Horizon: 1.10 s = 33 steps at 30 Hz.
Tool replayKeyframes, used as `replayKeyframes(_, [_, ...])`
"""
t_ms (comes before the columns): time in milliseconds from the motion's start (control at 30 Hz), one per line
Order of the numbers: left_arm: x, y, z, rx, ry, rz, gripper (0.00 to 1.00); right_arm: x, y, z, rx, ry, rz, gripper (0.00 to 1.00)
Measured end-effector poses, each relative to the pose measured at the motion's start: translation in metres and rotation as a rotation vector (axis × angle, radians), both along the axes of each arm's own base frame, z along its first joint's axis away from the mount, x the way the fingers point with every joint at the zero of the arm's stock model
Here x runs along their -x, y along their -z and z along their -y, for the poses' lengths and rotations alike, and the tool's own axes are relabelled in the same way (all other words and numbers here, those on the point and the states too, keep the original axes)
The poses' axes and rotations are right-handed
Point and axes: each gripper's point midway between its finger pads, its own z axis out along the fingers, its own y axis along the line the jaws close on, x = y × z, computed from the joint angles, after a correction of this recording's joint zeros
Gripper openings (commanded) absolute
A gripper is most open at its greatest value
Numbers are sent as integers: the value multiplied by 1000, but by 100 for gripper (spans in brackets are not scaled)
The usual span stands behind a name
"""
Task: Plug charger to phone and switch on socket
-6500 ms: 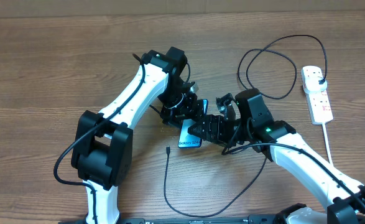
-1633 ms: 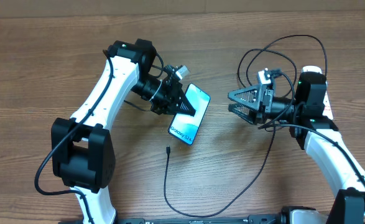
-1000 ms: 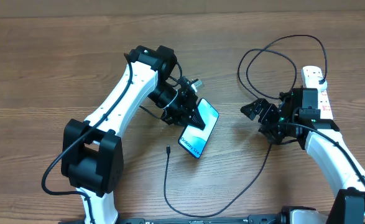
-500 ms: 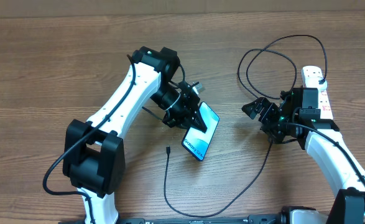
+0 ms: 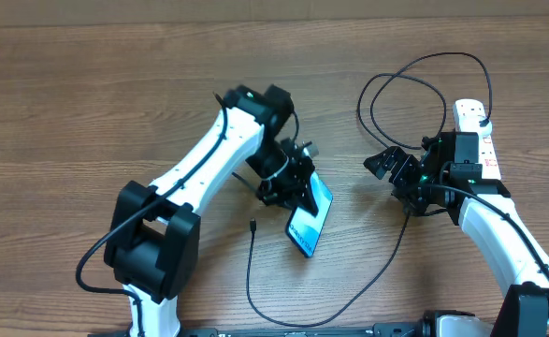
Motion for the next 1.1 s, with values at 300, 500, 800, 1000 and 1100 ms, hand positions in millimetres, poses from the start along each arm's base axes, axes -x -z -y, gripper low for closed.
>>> replayKeyframes(300, [37, 39, -15, -81, -38, -177, 4, 0, 0, 0, 1, 0, 0, 100])
replayKeyframes(500, [61, 36, -5, -53, -31, -278, 4, 0, 0, 0, 1, -1, 1, 100])
replayKeyframes(800, [87, 6, 30, 105, -1, -390, 4, 0, 0, 0, 0, -1, 1, 100])
replayKeyframes(1000, [88, -6, 38, 167, -19, -441, 4, 0, 0, 0, 1, -1, 1, 100])
replayKeyframes(1100, [87, -11, 41, 166, -46, -484, 4, 0, 0, 0, 1, 0, 1, 100])
